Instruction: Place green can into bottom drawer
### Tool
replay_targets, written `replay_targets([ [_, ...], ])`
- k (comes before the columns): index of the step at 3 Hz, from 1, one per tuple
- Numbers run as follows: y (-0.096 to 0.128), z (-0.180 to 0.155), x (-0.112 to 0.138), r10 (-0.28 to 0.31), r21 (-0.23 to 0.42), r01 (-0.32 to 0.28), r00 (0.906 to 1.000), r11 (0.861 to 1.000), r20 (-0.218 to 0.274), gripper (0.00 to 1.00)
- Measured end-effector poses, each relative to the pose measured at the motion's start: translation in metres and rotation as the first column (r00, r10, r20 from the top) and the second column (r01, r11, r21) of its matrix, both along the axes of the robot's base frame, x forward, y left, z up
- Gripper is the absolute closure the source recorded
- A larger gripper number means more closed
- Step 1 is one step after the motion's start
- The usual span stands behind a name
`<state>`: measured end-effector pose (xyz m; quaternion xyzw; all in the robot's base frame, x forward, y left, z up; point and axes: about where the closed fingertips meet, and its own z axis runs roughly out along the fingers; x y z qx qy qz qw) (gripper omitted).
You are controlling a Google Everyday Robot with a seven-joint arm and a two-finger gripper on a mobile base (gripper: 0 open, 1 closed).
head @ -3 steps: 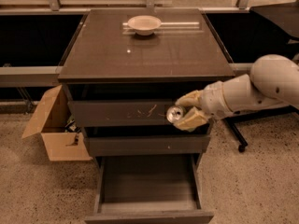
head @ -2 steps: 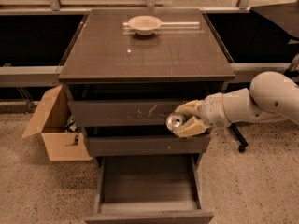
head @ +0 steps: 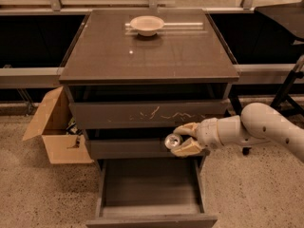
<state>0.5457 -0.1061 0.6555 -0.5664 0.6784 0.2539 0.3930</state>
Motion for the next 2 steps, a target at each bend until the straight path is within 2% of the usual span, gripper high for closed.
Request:
replay_targets([
  [1, 0.000, 0.000, 0.000, 0.000, 0.000, 0.000, 1.0000, 1.000, 0.000, 1.00],
  [2, 0.007, -0.045, 0.009, -0.021, -0.049, 0.019, 0.9985, 0.999, -0.051, 1.00],
])
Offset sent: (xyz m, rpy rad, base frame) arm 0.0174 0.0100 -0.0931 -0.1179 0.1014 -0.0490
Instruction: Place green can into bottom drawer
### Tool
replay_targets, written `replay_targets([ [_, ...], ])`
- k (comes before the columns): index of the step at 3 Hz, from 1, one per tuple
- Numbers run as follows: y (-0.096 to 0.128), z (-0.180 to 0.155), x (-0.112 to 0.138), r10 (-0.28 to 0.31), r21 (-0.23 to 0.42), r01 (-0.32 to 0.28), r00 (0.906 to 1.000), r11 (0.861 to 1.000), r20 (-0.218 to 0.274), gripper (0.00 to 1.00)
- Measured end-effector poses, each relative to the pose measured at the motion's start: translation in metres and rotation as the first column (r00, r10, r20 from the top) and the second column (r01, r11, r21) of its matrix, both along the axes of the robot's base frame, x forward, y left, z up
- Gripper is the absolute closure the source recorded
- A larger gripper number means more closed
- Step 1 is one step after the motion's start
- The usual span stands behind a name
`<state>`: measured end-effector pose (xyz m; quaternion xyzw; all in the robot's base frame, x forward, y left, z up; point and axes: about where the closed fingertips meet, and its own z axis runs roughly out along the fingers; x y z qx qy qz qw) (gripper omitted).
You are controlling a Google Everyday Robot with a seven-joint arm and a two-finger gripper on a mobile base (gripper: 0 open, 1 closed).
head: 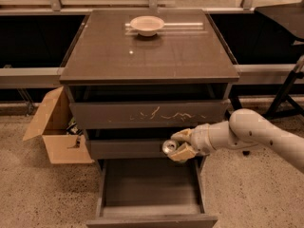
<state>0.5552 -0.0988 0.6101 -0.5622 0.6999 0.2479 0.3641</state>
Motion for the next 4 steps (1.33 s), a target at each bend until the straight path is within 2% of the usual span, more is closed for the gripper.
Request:
replay_targets([
  [2, 0.015, -0.085, 0.013, -0.030, -0.008, 0.030, 0.9930, 1.000, -0.114, 1.00],
  [3, 0.026, -0.131, 0.013, -0.042, -0.001, 0.042, 0.9827, 0.999, -0.180, 1.00],
  [4, 0.028, -0.152, 0.011, -0.045, -0.021, 0.041, 0.9772, 0.999, -0.207, 1.00],
])
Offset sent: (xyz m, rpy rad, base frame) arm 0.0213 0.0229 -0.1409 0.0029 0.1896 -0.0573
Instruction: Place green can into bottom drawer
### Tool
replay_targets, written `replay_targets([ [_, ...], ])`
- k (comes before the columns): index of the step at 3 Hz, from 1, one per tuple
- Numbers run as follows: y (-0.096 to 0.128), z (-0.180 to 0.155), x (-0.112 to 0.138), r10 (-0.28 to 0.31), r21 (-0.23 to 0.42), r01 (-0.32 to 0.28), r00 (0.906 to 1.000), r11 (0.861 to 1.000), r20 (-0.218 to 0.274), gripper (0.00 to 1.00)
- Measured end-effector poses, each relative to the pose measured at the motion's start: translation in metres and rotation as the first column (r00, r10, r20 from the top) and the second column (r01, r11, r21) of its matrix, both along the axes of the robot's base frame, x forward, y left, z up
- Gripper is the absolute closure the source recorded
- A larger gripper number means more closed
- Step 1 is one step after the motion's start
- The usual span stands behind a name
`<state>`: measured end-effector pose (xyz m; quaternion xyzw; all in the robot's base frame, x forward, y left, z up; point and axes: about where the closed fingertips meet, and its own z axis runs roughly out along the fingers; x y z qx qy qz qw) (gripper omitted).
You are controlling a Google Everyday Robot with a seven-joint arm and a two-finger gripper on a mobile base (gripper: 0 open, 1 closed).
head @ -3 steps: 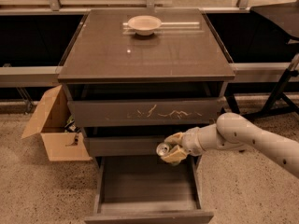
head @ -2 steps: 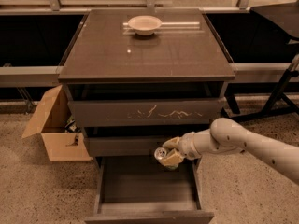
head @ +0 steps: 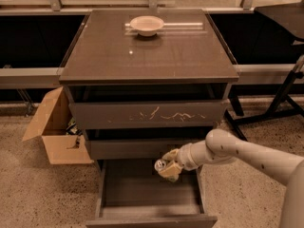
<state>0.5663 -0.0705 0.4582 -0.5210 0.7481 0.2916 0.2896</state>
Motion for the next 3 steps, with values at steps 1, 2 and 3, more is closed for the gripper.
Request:
replay_targets([
  [1, -0.009, -0.042, 0.000, -0.029, -0.063, 0.027, 0.9986, 0.998, -0.043, 1.00],
  [2, -0.018, -0.078, -0.001, -0.070, -0.123, 0.060, 0.9945, 0.991, -0.079, 1.00],
  [3, -0.027, -0.122, 0.000, -0.104, -0.156, 0.083, 0.9862, 0.984, -0.129, 1.00],
])
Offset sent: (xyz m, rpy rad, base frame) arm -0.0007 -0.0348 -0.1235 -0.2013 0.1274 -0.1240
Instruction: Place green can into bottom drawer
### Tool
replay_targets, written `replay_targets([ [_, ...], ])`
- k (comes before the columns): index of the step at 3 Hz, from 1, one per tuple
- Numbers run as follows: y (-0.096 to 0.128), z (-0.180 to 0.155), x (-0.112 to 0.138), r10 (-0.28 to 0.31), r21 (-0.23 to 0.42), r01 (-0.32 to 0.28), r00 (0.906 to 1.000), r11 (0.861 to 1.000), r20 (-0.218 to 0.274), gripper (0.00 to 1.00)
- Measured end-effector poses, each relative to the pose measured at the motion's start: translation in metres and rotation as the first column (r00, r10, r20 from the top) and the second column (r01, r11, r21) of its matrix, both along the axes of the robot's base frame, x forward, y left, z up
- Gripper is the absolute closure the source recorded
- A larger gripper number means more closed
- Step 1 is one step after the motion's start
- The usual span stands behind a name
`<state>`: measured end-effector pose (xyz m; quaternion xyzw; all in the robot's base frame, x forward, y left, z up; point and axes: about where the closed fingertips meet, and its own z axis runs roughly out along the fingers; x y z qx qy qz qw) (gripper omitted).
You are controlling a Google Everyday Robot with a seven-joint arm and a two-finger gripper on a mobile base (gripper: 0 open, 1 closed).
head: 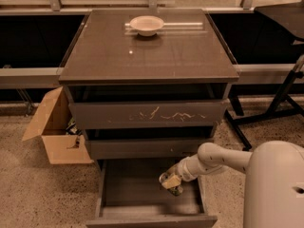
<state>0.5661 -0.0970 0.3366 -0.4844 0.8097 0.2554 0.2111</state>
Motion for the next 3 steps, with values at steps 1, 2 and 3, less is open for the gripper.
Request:
replay_targets([
  [1, 0.002, -0.038, 0.001, 0.007, 0.016, -0.006, 0.9989, 1.000, -0.047, 1.00],
  [2, 0.010, -0.064, 0.004, 0.036, 0.044, -0.033, 0.9963, 0.998, -0.078, 1.00],
  [3, 0.018, -0.085, 0.005, 0.061, 0.055, -0.056, 0.9921, 0.997, -0.109, 1.00],
])
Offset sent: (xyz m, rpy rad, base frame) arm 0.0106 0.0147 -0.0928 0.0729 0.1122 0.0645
